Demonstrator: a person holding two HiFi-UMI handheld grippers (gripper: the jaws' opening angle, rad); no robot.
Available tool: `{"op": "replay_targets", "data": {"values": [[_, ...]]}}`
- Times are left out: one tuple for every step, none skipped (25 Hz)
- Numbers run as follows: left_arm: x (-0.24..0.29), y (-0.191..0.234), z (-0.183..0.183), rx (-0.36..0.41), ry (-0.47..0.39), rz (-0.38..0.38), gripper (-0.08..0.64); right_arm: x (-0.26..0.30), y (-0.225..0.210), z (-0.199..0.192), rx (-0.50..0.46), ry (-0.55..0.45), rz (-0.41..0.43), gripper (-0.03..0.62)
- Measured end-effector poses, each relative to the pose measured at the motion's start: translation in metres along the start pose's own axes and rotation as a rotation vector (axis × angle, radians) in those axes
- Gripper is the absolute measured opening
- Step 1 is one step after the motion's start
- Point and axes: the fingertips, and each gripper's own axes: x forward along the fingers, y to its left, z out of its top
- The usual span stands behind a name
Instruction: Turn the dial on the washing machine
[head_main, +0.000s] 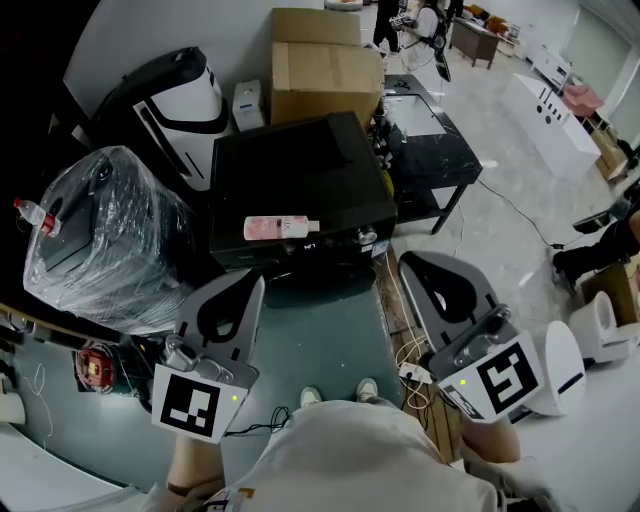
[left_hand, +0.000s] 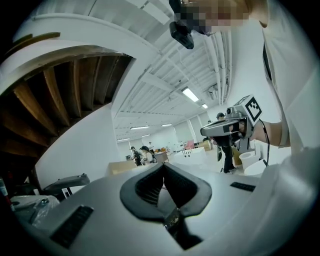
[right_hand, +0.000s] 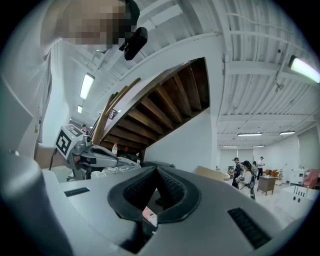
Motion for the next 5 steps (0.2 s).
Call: {"op": "replay_targets", "data": {"values": [[0.0004,0.0003,-0.0002,0.001,0.003,0.002,0.018,0.0002,-0.0001,-0.0003,-0.001,-0.001,0.005,0.029],[0.0008,0.0004,-0.0001,0.001,0.003,0.004,0.019,0.0004,-0.0003,-0.0005,-0.003,-0.003,0.009,0.028],[0.0012,0.0004,0.0,0.0,0.003,0.004,0.02,0.0005,-0.0008,-0.0009,-0.005,-0.006,0.013,0.028],[0.0015,0.0002,0.0,-0.002,0.003,0.005,0.018,0.0005,-0.0014,-0.0017,-0.007,-0.009,0.015,0.028],[0.0018,-0.0001,0.0,-0.004,0.002,0.005,0.02,0.0004,-0.0021,-0.0027,-0.008,-0.01,0.017,0.028]]}}
